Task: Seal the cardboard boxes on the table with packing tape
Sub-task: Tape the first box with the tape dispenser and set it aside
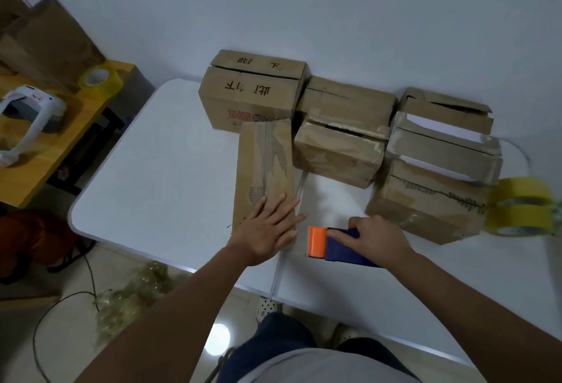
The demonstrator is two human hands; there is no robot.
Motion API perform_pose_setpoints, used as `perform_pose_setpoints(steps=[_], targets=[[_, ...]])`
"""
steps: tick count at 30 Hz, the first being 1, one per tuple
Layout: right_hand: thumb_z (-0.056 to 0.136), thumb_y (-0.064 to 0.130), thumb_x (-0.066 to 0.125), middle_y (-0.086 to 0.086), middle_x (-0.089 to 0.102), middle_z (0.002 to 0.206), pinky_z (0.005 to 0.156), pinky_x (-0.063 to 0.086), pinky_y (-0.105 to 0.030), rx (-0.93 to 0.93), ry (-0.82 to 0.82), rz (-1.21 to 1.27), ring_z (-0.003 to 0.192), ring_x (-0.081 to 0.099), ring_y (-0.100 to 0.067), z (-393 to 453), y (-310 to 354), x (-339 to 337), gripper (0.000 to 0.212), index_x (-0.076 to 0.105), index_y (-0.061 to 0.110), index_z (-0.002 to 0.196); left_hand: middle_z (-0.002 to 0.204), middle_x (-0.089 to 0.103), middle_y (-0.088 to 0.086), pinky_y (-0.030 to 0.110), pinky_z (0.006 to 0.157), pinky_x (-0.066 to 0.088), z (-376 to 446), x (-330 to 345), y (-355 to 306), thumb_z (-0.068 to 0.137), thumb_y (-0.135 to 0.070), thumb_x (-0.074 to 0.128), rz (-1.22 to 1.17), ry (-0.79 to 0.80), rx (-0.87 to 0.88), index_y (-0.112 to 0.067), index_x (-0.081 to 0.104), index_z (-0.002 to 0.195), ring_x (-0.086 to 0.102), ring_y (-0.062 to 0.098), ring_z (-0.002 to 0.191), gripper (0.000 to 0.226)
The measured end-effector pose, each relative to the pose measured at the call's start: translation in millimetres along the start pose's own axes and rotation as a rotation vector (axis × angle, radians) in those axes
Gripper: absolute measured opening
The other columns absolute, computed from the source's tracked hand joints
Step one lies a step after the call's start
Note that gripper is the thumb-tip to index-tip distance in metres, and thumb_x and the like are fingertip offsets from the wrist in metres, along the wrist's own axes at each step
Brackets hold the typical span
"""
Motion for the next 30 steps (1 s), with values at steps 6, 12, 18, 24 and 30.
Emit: perform_pose_setpoints(steps=[6,12,18,24,30], targets=[[0.087,0.078,0.035,-0.001,0.061,0.076,0.067,0.052,-0.032,0.005,0.007,0.006,0.071,0.061,-0.016,-5,-11,3,0.063,0.061,0.020,0.087,0.166,0.002,-0.009,0.045,0.123,0.000,-2,3,1,0.105,-0.055,0.001,-0.014,-0.054,0.032,-0.044,0.022,0.153,-0.008,0.016,0.153,0.053],[0.087,0.077,0.038,0.004,0.055,0.074,0.061,0.041,-0.028,0.062,0.040,0.004,0.072,0.057,-0.014,-17,-39,-4,0.057,0.058,0.023,0.090,0.165,0.016,-0.006,0.053,0.121,0.015,-1,7,3,0.106,-0.051,0.013,-0.021,-0.108,0.041,-0.042,0.047,0.132,0.001,0.018,0.154,0.043],[0.090,0.072,0.040,-0.001,0.058,0.074,0.065,0.045,-0.032,0.058,0.105,0.096,0.070,0.057,-0.015,-17,-35,-4,0.060,0.061,0.016,0.084,0.161,0.028,-0.003,0.051,0.120,0.013,-1,5,5,0.106,-0.051,0.022,-0.055,-0.170,0.056,-0.043,0.053,0.119,0.008,0.020,0.153,0.035],[0.094,0.055,0.048,0.001,0.058,0.089,0.067,0.044,-0.030,0.037,0.204,0.116,0.079,0.055,-0.015,-18,-31,-6,0.037,0.054,0.019,0.098,0.159,0.029,-0.004,0.052,0.119,0.013,0,8,6,0.105,-0.054,0.022,-0.067,-0.168,0.058,-0.043,0.053,0.119,0.007,0.021,0.153,0.036],[0.096,0.058,0.042,-0.005,0.064,0.105,0.074,0.050,-0.034,0.083,0.014,0.015,0.091,0.062,-0.023,-16,-7,6,0.047,0.052,0.016,0.115,0.158,0.029,-0.003,0.052,0.121,0.012,0,8,5,0.105,-0.056,0.018,-0.052,-0.157,0.063,-0.043,0.055,0.119,0.007,0.022,0.153,0.041]])
Point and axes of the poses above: each hand's wrist, its own z-axis towards the middle knuckle, its own x-axis out of the palm, y = z × x, the point moved 4 cm from there along z, towards the middle knuckle
